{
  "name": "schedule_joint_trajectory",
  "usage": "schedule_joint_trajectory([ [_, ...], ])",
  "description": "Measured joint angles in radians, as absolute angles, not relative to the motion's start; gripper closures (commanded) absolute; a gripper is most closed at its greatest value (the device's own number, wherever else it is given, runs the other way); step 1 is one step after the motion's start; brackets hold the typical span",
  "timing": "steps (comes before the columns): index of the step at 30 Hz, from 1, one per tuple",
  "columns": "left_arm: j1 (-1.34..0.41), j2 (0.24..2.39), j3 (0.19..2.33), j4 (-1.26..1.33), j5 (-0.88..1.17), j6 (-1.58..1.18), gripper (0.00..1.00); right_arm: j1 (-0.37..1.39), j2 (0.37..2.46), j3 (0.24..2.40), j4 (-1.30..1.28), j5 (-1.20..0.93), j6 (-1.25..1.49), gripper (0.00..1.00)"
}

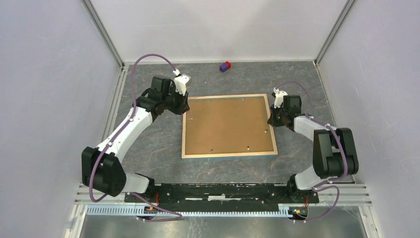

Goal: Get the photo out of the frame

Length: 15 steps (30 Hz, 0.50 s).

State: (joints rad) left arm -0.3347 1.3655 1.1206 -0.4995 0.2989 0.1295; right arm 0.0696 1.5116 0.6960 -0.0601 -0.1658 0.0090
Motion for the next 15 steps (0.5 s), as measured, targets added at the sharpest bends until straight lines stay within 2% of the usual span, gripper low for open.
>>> schedule_joint_trajectory([
  [6, -0.331, 1.362, 1.117, -0.5, 0.3, 0.129, 0.98, -0.026, 1.662, 0.854, -0.082, -0.247, -0.104, 1.0],
  [15, -0.322, 1.361, 1.115, -0.5, 0.326, 0.128, 0.98, -0.063, 1.9, 1.205, -0.339, -0.42, -0.454, 1.0],
])
